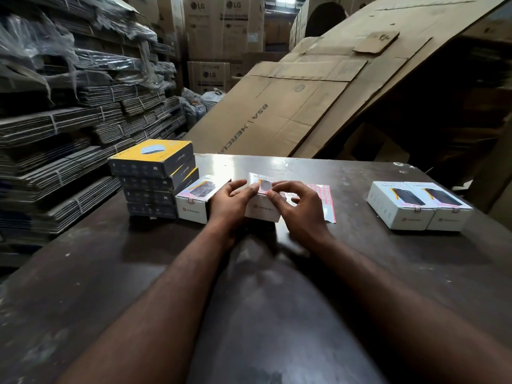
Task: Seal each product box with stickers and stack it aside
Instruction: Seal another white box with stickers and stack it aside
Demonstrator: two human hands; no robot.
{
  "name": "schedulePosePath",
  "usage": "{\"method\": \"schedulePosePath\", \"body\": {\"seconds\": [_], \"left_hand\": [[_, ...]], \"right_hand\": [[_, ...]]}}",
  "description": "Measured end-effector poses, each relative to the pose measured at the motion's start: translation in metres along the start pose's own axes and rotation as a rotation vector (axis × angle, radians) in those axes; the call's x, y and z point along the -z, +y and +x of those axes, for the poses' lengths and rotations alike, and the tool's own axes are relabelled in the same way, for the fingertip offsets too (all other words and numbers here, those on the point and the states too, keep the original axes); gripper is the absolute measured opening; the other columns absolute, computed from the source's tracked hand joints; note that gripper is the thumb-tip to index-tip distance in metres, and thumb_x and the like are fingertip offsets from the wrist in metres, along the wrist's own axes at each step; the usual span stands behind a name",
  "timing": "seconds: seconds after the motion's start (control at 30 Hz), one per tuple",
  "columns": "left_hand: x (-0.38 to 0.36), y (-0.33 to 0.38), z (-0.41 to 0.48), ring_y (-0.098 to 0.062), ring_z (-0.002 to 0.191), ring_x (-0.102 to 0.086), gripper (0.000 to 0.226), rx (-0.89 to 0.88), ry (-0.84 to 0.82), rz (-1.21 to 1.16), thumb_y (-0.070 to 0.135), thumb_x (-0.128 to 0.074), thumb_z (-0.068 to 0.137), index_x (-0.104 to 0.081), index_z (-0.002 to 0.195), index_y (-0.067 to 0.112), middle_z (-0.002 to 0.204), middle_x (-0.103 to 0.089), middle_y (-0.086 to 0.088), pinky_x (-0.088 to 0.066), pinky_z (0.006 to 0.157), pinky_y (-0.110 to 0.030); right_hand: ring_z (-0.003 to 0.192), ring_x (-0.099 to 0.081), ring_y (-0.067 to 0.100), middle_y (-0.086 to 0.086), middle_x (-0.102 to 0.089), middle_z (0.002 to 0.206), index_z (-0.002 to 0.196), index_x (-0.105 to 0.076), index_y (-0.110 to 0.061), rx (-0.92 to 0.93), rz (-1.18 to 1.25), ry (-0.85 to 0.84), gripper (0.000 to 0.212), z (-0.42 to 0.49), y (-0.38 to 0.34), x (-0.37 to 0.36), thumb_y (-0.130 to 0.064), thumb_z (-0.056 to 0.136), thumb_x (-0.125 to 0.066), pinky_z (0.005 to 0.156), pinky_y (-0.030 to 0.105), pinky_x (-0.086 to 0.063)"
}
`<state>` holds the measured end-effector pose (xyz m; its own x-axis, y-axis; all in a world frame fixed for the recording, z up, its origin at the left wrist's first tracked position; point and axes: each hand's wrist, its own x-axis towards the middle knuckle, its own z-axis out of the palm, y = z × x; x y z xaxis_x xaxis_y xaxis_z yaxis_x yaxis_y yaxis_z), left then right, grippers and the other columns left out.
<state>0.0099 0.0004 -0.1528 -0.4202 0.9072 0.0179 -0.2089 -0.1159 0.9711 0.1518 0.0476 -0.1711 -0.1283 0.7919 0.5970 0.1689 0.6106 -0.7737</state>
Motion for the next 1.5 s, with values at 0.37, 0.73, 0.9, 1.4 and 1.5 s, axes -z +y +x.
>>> {"method": "schedulePosePath", "body": {"seconds": [0.37,0.73,0.9,1.4,1.5], "left_hand": [[0.002,0.005,-0.003,-0.025,0.090,-0.066,0.026,-0.018,0.008,-0.005,0.022,-0.074,0.090,-0.067,0.115,0.022,0.106,-0.072,-0.005,-0.056,0.084,-0.041],[-0.001,0.008,-0.009,-0.011,0.079,-0.067,0.018,-0.078,0.028,0.036,0.025,-0.078,0.087,-0.069,0.102,0.024,0.089,-0.073,0.006,-0.057,0.075,-0.033],[-0.001,0.009,-0.010,-0.012,0.078,-0.067,0.018,-0.077,0.031,0.027,0.026,-0.078,0.087,-0.069,0.103,0.023,0.089,-0.072,0.005,-0.058,0.072,-0.032],[-0.003,0.007,-0.010,-0.007,0.068,-0.067,0.024,-0.069,0.054,0.035,0.031,-0.079,0.085,-0.071,0.106,0.022,0.082,-0.071,0.008,-0.058,0.064,-0.029],[-0.003,0.007,-0.011,-0.007,0.069,-0.067,0.025,-0.070,0.054,0.045,0.031,-0.079,0.086,-0.071,0.108,0.022,0.085,-0.072,0.006,-0.058,0.062,-0.028]], "right_hand": [[0.094,-0.071,0.013,-0.010,-0.076,0.093,0.084,-0.076,-0.025,0.025,-0.024,-0.159,0.016,0.002,-0.009,0.009,-0.036,0.086,-0.064,0.088,0.048,-0.057],[0.086,-0.067,0.012,-0.001,-0.072,0.089,0.088,-0.073,-0.013,0.300,-0.238,-0.146,0.006,0.002,-0.013,0.017,-0.017,0.086,-0.069,0.081,0.035,-0.053],[0.086,-0.067,0.018,0.001,-0.070,0.090,0.088,-0.071,-0.013,0.374,-0.275,-0.138,0.004,0.001,-0.012,0.016,-0.014,0.086,-0.069,0.081,0.039,-0.053],[0.088,-0.068,0.020,0.005,-0.070,0.095,0.086,-0.069,-0.009,0.462,-0.310,-0.082,0.004,-0.001,-0.011,0.014,-0.008,0.086,-0.073,0.081,0.034,-0.054],[0.089,-0.068,0.019,0.006,-0.070,0.097,0.085,-0.069,-0.009,0.471,-0.313,-0.076,0.005,-0.002,-0.012,0.015,-0.007,0.086,-0.074,0.081,0.030,-0.053]]}}
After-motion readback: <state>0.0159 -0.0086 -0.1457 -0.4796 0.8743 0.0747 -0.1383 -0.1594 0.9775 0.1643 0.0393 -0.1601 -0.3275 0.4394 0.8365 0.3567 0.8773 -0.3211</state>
